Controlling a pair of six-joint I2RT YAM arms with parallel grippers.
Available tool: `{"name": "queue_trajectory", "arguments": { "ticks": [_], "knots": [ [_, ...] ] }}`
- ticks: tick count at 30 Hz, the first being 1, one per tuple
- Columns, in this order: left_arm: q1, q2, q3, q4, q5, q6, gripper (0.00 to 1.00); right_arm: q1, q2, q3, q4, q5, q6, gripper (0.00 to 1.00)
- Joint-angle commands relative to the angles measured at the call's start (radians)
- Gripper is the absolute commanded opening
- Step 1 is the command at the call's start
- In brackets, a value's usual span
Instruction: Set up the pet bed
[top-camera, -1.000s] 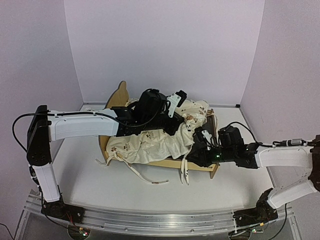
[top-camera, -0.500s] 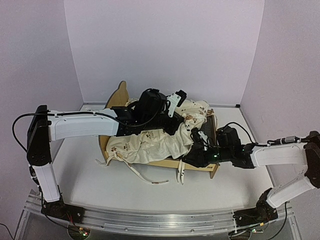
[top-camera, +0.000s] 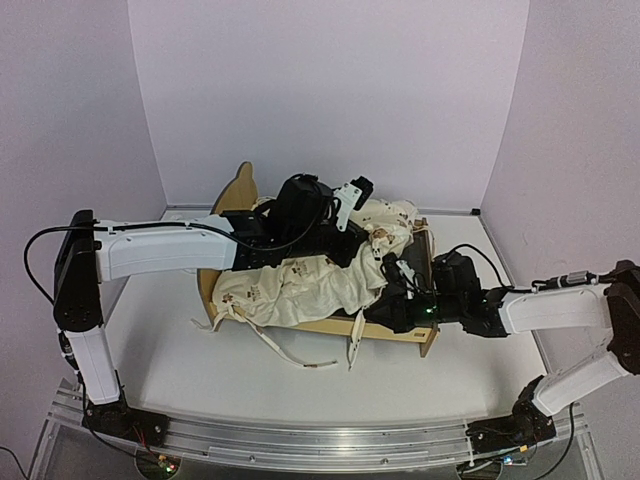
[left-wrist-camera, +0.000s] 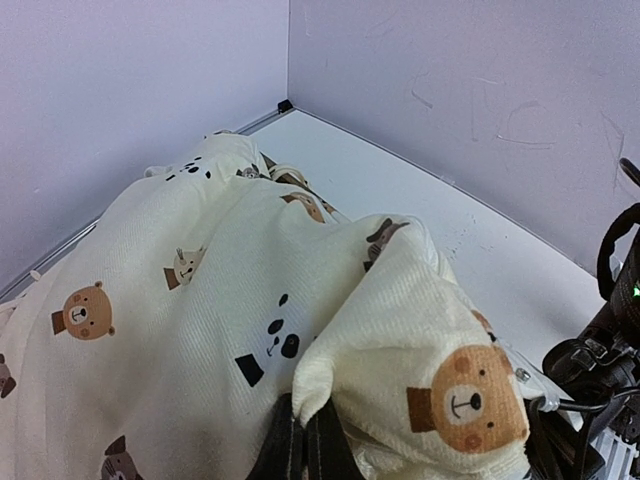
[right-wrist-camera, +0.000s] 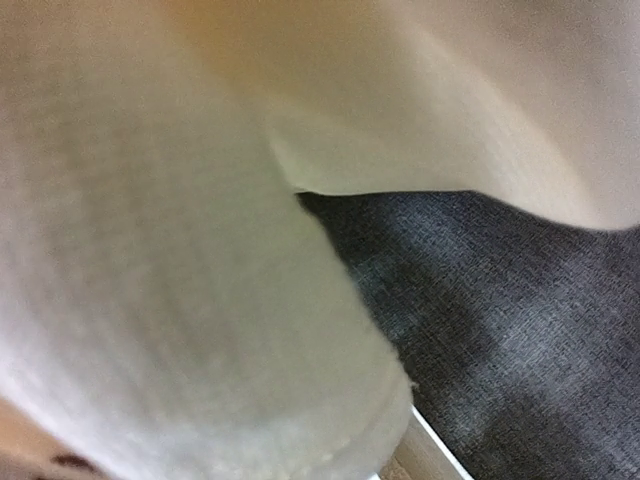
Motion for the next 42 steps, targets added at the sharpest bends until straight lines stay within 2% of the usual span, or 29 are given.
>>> {"name": "queue_trajectory", "arguments": {
  "ticks": [1, 5, 15, 25, 34, 42],
  "knots": [
    [0.014, -0.033, 0.049, 0.006, -0.034, -0.013, 0.0, -0.001, -0.005, -0.01, 0.029, 0.044, 0.013, 0.0],
    [0.014, -0.034, 0.048, 0.006, -0.037, -0.013, 0.0, -0.001, -0.045, -0.022, -0.006, 0.095, 0.034, 0.0],
    [0.014, -0.021, 0.055, 0.003, -0.007, -0.018, 0.0, -0.001, -0.219, 0.055, -0.446, 0.288, -0.005, 0.0],
    [0.014, 0.008, 0.068, -0.006, 0.084, -0.052, 0.0, -0.001, -0.318, 0.255, -0.8, 0.645, -0.125, 0.0],
    [0.014, 0.024, 0.075, -0.007, 0.143, -0.069, 0.0, -0.001, -0.292, 0.385, -0.905, 0.838, -0.239, 0.0],
    [0.014, 0.026, 0.068, -0.007, 0.155, -0.076, 0.0, -0.001, -0.254, 0.421, -0.916, 0.884, -0.328, 0.0]
  ]
}}
